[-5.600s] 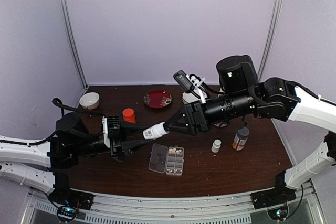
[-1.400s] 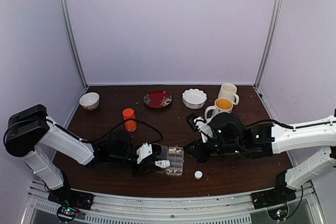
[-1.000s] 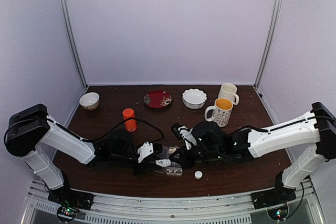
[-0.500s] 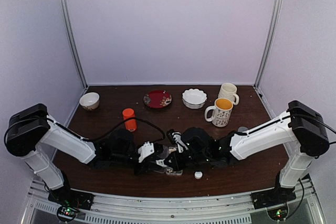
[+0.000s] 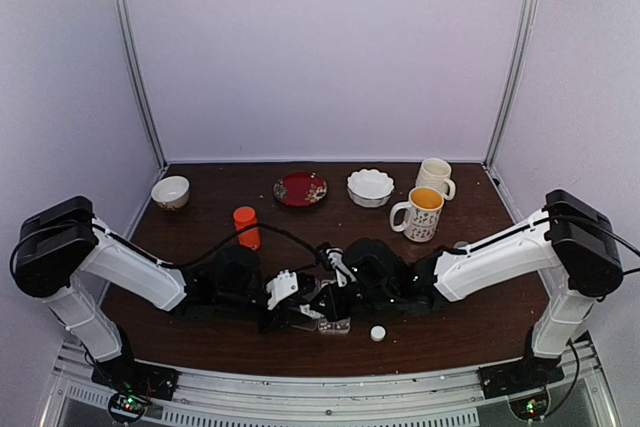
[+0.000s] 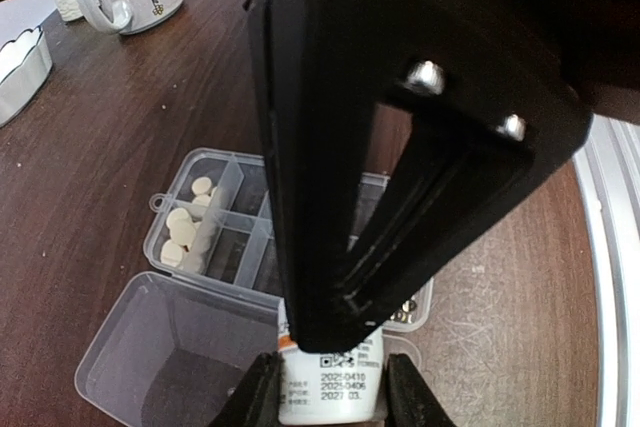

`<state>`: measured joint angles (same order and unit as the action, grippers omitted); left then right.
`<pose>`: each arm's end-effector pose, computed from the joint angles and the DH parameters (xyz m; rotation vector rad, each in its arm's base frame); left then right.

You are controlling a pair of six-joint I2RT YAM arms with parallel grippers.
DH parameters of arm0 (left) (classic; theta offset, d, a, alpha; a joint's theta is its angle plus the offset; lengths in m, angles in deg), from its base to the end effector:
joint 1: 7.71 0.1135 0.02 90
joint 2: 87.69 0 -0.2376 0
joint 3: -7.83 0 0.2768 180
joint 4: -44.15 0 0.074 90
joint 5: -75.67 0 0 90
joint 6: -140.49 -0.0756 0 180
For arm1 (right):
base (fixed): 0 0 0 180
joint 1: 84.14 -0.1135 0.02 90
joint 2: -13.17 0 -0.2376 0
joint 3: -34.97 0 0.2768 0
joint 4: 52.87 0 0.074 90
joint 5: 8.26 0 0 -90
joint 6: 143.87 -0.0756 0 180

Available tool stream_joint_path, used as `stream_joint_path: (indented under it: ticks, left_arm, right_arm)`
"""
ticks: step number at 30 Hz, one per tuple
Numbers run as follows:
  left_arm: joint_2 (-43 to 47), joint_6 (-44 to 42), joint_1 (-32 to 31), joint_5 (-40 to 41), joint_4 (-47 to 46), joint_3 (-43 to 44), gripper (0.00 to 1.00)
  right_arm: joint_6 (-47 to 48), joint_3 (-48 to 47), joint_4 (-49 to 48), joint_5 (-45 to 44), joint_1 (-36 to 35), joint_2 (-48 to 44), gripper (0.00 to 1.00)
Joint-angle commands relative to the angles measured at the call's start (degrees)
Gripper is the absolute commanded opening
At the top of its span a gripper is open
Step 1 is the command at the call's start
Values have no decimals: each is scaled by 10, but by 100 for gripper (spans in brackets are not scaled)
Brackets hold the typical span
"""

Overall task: Sort the pills into containers
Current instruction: Pour the pill into the compartment of the pill container.

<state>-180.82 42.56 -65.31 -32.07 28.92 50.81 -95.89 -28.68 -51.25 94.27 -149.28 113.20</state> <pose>0.1574 -0.2910 0.0547 1.3787 1.8021 -0.8156 0.1536 0.3705 0.0923 -0.6384 2.4466 1.1555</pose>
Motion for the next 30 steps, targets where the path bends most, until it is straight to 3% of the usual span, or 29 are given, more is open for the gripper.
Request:
stream_joint_path:
  ticks: [1, 6, 14, 23, 30]
  left_arm:
    - [-4, -6, -3, 5, -8, 10, 0]
    - [-4, -5, -3, 6, -8, 10, 0]
    - [-4, -5, -3, 6, -7, 10, 0]
    - [-4, -6, -5, 7, -6, 11, 0]
    - [-1, -5, -4, 11, -2, 14, 0]
  right_arm:
    - [14, -3, 28, -9, 5, -26, 0]
    - [20, 23, -16, -18, 5, -71, 0]
    - [30, -21, 104, -15, 5, 7, 0]
    - [47, -21, 96, -39, 7, -71, 1]
    - [44, -20, 84, -18, 7, -50, 1]
